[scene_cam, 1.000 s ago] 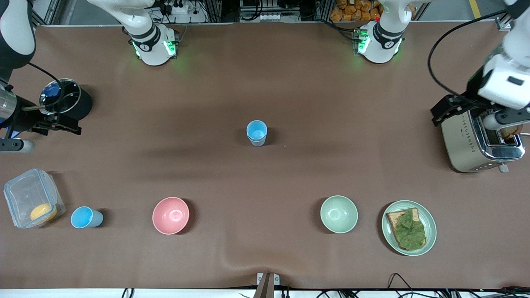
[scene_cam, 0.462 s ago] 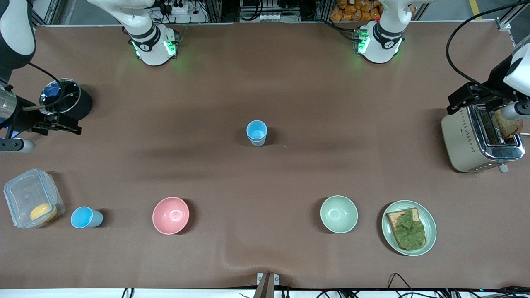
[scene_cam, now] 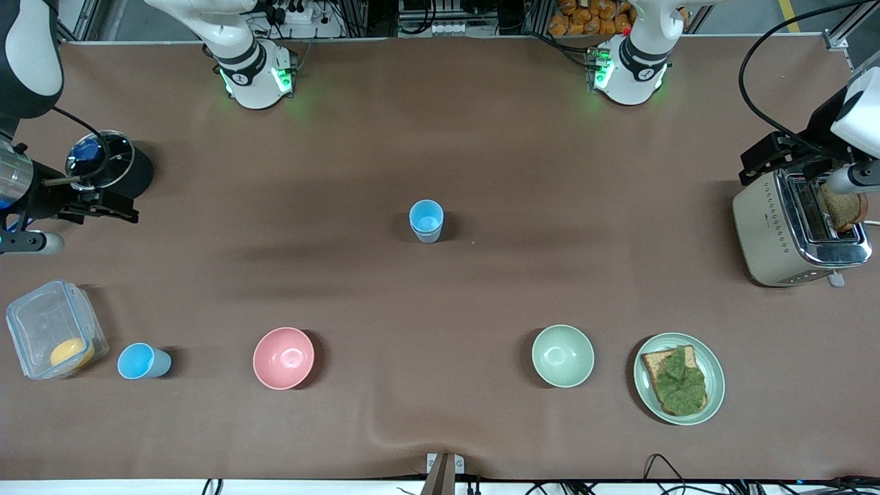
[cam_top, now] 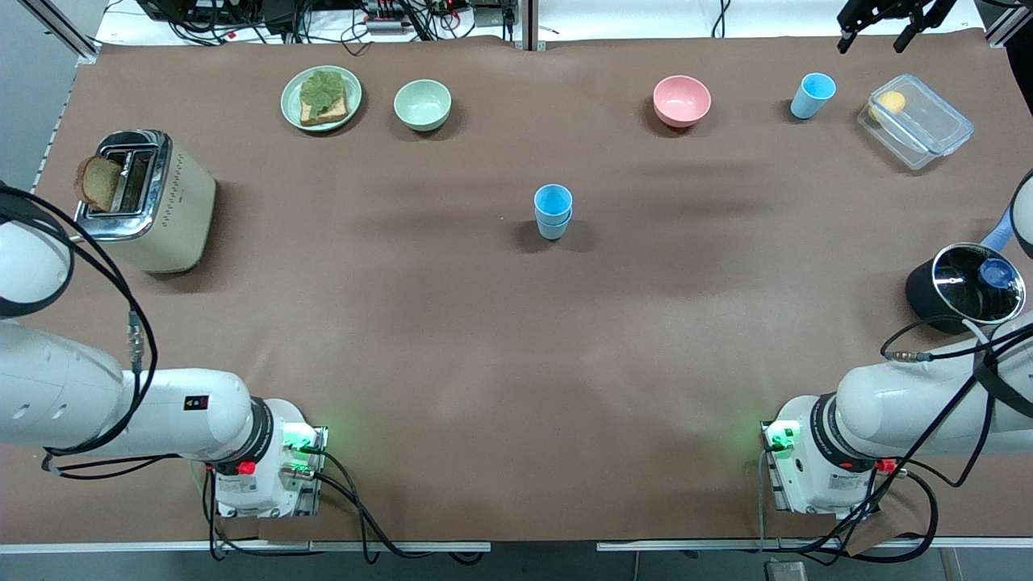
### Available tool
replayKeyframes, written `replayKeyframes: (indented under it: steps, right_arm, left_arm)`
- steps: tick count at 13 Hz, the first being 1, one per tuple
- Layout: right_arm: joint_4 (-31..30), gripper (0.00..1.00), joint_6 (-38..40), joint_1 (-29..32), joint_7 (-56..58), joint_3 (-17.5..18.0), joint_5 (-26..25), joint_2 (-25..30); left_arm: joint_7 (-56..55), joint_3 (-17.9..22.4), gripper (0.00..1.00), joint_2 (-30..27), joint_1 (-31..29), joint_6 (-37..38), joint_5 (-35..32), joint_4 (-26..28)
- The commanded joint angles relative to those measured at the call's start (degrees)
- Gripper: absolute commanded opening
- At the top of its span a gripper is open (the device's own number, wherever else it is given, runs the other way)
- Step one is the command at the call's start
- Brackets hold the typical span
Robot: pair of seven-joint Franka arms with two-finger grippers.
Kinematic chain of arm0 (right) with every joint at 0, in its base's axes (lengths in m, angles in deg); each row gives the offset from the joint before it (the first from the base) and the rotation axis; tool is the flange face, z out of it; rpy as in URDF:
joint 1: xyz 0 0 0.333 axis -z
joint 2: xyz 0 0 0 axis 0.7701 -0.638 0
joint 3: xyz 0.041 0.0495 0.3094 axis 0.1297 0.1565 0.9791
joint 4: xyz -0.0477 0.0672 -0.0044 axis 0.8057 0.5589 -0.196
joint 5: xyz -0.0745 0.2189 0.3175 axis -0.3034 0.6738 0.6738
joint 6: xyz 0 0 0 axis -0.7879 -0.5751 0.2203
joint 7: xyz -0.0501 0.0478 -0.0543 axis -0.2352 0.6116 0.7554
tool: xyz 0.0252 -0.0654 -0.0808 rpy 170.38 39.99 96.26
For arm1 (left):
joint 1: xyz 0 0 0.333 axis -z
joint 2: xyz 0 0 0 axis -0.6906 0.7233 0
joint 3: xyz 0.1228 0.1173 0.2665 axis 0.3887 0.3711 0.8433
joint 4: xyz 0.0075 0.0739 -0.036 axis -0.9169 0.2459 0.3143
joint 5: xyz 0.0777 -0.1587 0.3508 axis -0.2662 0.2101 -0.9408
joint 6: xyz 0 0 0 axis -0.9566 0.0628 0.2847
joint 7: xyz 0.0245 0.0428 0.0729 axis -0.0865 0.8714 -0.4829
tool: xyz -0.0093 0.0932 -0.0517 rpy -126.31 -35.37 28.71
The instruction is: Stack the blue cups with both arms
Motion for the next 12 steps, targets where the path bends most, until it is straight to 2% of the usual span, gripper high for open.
replayKeyframes:
  steps: [1, 12]
  right_arm:
    - [-1.8, 1.00, -0.3, 0.1, 0.5, 0.0, -0.8, 1.7]
    - [-1.8, 1.00, -0.3, -0.3, 0.5, 0.2, -0.4, 1.7]
  left_arm:
    - [1.5, 0.6, 1.00, -1.3, 0.0, 0.6, 1.4, 0.8]
    - [1.1, 0.4, 1.00, -1.2, 0.5, 0.5, 1.1, 0.4]
